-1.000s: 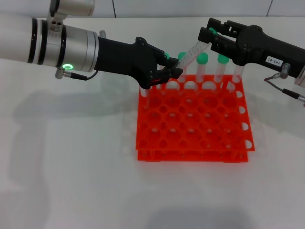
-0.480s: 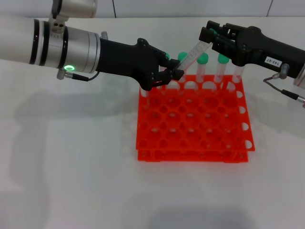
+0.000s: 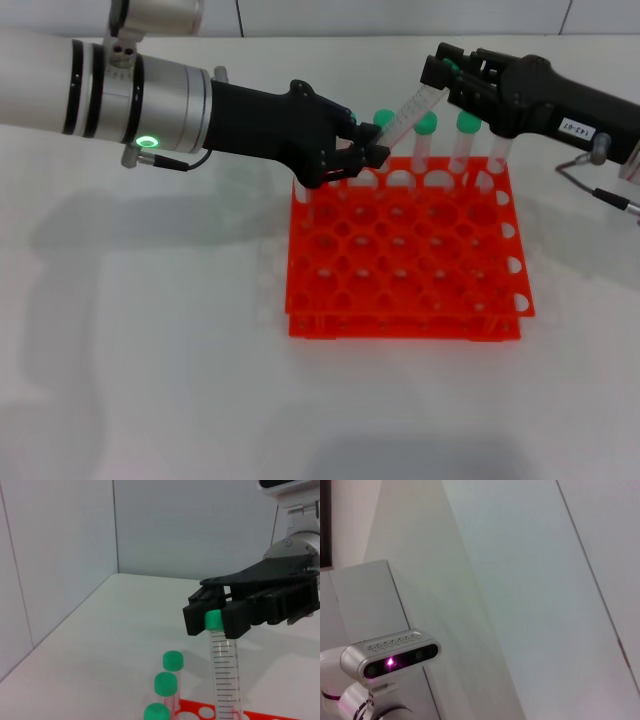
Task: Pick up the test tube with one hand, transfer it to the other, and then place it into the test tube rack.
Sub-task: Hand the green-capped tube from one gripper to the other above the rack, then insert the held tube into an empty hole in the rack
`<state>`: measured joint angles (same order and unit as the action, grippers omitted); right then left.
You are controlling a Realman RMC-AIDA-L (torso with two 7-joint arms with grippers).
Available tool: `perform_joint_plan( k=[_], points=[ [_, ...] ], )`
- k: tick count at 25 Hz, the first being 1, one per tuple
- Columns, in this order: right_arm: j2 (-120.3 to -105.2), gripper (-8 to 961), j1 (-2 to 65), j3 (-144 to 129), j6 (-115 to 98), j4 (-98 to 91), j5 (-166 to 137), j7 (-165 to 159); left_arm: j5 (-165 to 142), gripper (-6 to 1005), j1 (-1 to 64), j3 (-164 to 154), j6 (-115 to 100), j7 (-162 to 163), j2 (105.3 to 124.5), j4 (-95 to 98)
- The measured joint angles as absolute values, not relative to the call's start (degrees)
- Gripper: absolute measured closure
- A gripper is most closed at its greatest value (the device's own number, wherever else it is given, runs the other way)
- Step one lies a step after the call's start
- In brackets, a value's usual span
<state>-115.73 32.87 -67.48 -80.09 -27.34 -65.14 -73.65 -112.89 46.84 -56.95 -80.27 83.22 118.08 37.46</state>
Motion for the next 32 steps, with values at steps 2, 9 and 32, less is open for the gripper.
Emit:
perform_joint_plan(
  k=[2,9,32],
  points=[
    [-115.74,689,32.88,-67.57,-80.09,-27.34,-65.17,-73.67,-112.77,700,46.85,-56.93,-80.32,83.98,118.12,37.50],
    [-115.69,688,32.82,-67.55,-80.09,-27.56,-65.16,-73.73,-113.17,695,46.14,-57.05,-80.51,87.36,118.90,40.79],
    [-113.39,680,32.39,-67.40,-81.87,-29.10,-65.74,-75.64,-122.85,115,28.68,-58.17,-98.97,125.70,118.67,90.41]
  ],
)
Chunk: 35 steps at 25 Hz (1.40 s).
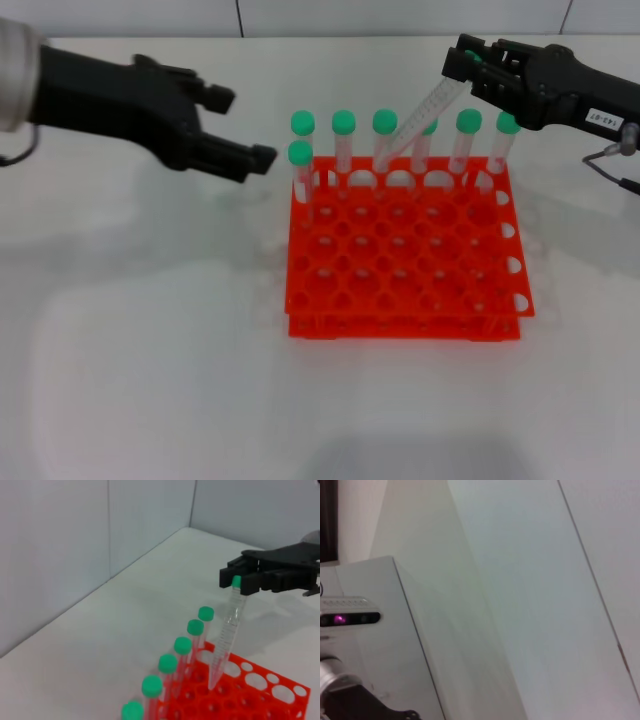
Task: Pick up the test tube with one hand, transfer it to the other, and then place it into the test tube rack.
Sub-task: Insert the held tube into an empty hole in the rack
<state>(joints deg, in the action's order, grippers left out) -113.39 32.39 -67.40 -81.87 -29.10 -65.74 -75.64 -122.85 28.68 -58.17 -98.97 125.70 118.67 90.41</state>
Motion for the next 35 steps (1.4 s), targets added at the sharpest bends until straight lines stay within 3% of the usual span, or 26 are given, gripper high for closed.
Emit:
perform_joint_plan(
  k=[9,21,35],
  points=[
    [-111.82,677,33.13,-67.01,-82.14,-35.15,-71.58,-80.17,-117.82,115,18.34,-57.79,-101.78,129.76,119.08,102.42],
    [-111.38,672,43.10,-67.15,-79.50,-36.09,-80.28,-84.19,-101.50,116,-1.53,-52.60,-97.26,111.08,119.70,96.69],
    [-111.96,667,47.51,-67.30,-77.66,-40.65,-91.82,-91.28,-97.76,116,-4.99,-50.39,-93.29,94.23,119.67,78.00]
  ],
)
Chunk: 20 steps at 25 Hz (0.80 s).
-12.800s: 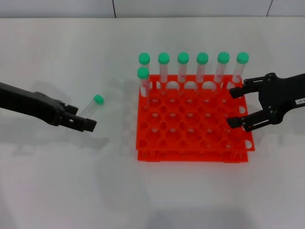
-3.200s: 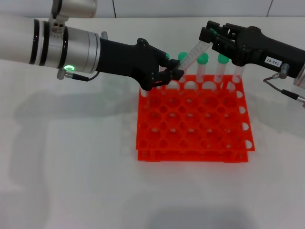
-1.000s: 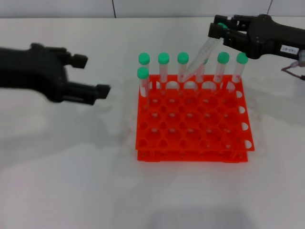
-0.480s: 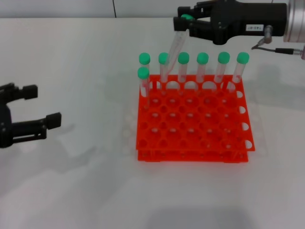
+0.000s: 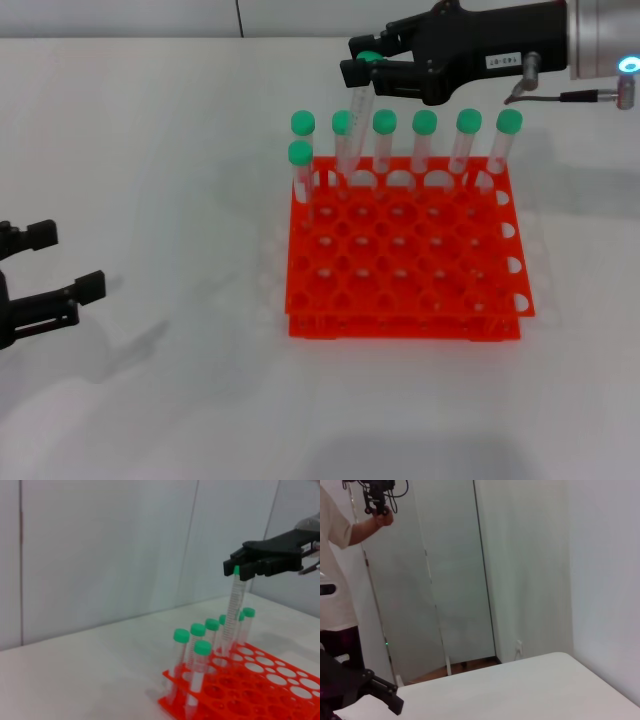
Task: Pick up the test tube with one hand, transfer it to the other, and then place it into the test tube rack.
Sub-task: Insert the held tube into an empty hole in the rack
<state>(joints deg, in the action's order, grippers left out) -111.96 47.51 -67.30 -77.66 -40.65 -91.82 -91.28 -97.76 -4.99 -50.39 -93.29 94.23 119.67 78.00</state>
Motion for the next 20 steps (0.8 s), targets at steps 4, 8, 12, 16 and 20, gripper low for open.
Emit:
perform_joint_plan(
  k=[4,8,12,16,20],
  points=[
    [-112.27,666,48.00,-67.47,-76.32,-40.64,-92.86,-91.35,-96.33,116,-4.42,-48.30,-93.66,91.60,119.48,74.06],
    [-112.78,665,49.01,-67.50,-75.63,-40.42,-94.86,-92.07,-96.06,116,-3.87,-47.15,-93.84,90.29,119.45,72.22],
    [-113.52,663,49.33,-67.50,-74.49,-40.43,-96.22,-92.68,-95.94,116,-3.09,-46.95,-93.54,89.66,119.45,70.95],
    [-114.28,662,49.35,-67.51,-73.46,-40.59,-97.51,-93.01,-96.24,116,-2.29,-46.86,-93.50,89.60,119.32,70.23],
    [-114.98,660,49.36,-67.50,-72.65,-40.63,-98.91,-93.03,-96.43,116,-1.98,-46.84,-93.38,89.57,119.32,70.06]
  ],
)
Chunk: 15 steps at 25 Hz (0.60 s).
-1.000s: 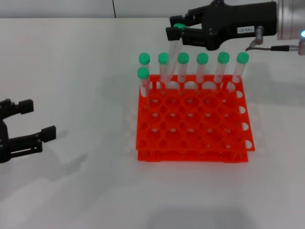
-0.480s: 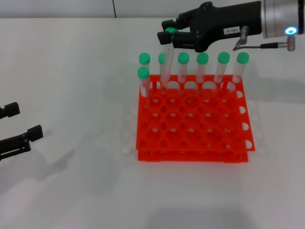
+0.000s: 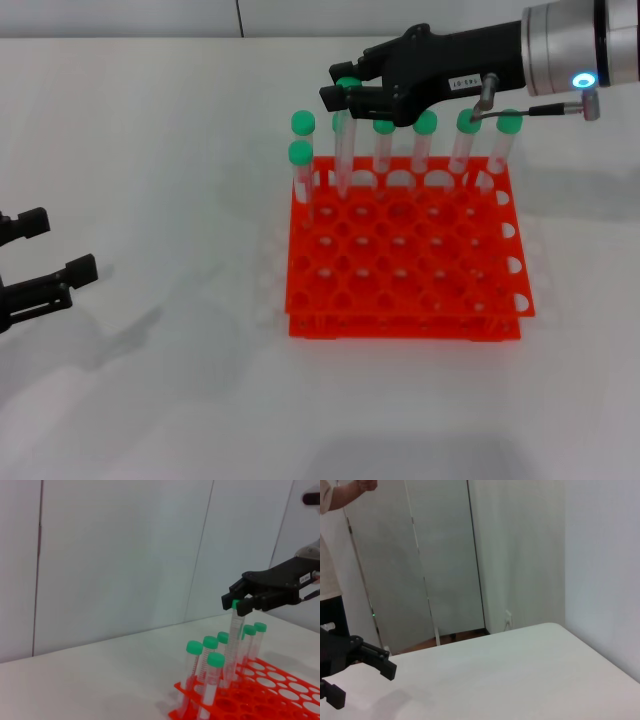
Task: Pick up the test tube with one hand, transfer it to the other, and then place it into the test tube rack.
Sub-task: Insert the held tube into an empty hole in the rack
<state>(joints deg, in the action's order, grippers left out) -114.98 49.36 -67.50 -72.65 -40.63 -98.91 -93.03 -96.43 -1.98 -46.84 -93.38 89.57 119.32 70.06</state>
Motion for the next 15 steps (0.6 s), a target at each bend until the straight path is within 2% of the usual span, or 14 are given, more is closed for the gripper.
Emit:
perform_joint_plan(
  k=[15],
  points=[
    [-115.35,655,48.79,-67.61,-71.09,-40.69,-99.20,-91.79,-96.67,117,-1.13,-46.85,-93.25,89.50,119.26,68.79]
  ],
)
